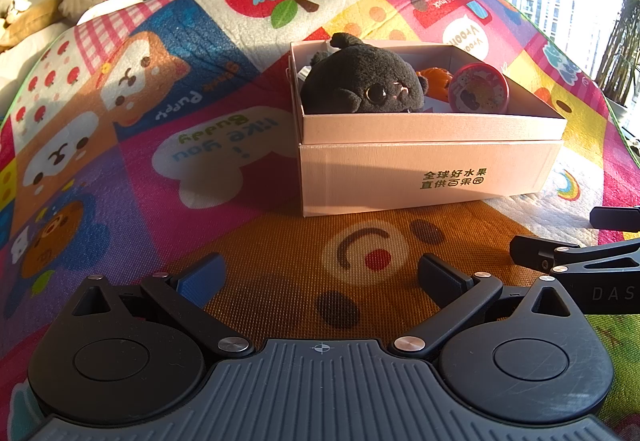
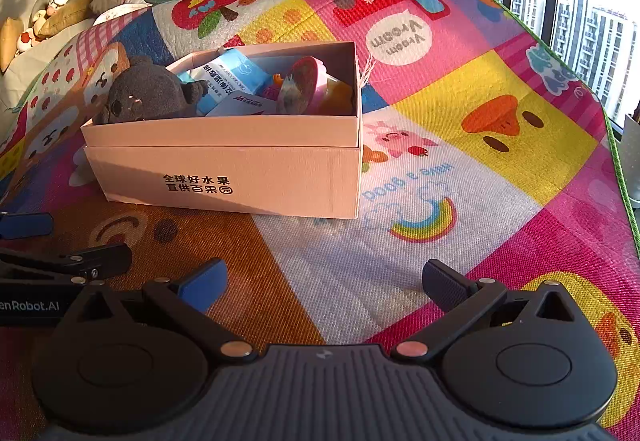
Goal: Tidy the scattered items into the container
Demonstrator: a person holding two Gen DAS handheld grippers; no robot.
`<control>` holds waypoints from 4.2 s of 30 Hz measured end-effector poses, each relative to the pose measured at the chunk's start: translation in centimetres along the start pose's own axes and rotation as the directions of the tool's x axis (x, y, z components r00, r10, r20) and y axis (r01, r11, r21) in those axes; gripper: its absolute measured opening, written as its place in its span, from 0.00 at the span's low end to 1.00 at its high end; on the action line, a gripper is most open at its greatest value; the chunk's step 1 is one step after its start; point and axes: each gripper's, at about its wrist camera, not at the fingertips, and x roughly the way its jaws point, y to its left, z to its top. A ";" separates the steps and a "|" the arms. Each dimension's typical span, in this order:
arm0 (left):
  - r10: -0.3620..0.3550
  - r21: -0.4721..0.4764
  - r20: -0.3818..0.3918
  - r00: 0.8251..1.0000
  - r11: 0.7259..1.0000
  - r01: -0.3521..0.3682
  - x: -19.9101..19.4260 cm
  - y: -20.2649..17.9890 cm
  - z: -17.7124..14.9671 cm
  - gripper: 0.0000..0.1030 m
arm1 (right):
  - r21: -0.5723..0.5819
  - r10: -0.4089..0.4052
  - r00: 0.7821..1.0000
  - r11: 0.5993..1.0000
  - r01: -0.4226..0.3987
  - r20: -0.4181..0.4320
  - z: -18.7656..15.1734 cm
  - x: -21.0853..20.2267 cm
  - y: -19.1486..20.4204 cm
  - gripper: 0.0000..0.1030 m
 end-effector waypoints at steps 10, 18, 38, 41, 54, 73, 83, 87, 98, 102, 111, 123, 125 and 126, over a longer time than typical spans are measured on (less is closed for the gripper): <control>0.000 0.000 0.000 1.000 1.000 0.000 0.0 0.0 0.0 1.00 | 0.000 0.000 1.000 1.000 0.000 0.000 0.0 0.0 0.0 1.00; 0.000 0.000 0.000 1.000 1.000 0.000 0.0 0.0 0.0 1.00 | 0.000 0.000 1.000 1.000 0.000 0.000 0.0 0.0 0.0 1.00; -0.001 0.000 0.001 1.000 1.000 0.001 0.0 0.0 0.0 1.00 | 0.000 0.000 1.000 1.000 0.000 0.000 0.0 0.0 0.0 1.00; -0.001 0.000 0.000 1.000 1.000 0.001 0.0 0.1 0.0 1.00 | 0.001 0.000 1.000 1.000 0.000 0.000 0.0 0.0 0.0 1.00; 0.001 0.003 0.000 1.000 1.000 -0.001 0.1 0.2 0.0 1.00 | 0.000 0.000 1.000 1.000 0.000 0.000 0.0 0.0 0.0 1.00; 0.005 -0.029 -0.031 1.000 1.000 -0.006 0.2 0.2 0.4 1.00 | 0.001 0.001 1.000 1.000 -0.001 0.001 0.0 0.0 0.1 1.00; 0.008 -0.032 -0.023 1.000 0.999 -0.008 0.2 0.2 0.3 1.00 | 0.001 0.000 1.000 1.000 0.000 0.001 0.0 0.0 0.0 1.00; 0.005 -0.035 -0.021 1.000 0.999 -0.006 0.2 0.2 0.3 1.00 | 0.001 0.001 1.000 1.000 -0.001 0.001 0.0 0.0 0.1 1.00; 0.008 -0.032 -0.023 1.000 0.999 -0.009 0.2 0.2 0.3 1.00 | 0.002 0.001 1.000 1.000 -0.001 0.001 0.0 0.0 0.0 1.00; 0.008 -0.031 -0.022 1.000 0.999 -0.008 0.2 0.2 0.3 1.00 | 0.002 0.001 1.000 1.000 -0.001 0.001 0.0 0.0 0.0 1.00; 0.006 -0.034 -0.021 1.000 0.999 -0.006 0.2 0.3 0.4 1.00 | 0.001 0.000 1.000 1.000 0.000 0.001 0.0 0.0 0.1 1.00; -0.002 -0.045 -0.016 1.000 0.999 0.001 0.1 0.4 0.4 1.00 | 0.000 0.000 1.000 1.000 0.000 0.001 0.0 0.0 0.0 1.00; -0.002 -0.045 -0.016 1.000 0.999 0.001 0.1 0.4 0.4 1.00 | 0.000 0.000 1.000 1.000 0.000 0.001 0.0 0.0 0.0 1.00; -0.002 -0.045 -0.016 1.000 0.999 0.001 0.1 0.4 0.4 1.00 | 0.000 0.000 1.000 1.000 0.000 0.001 0.0 0.0 0.0 1.00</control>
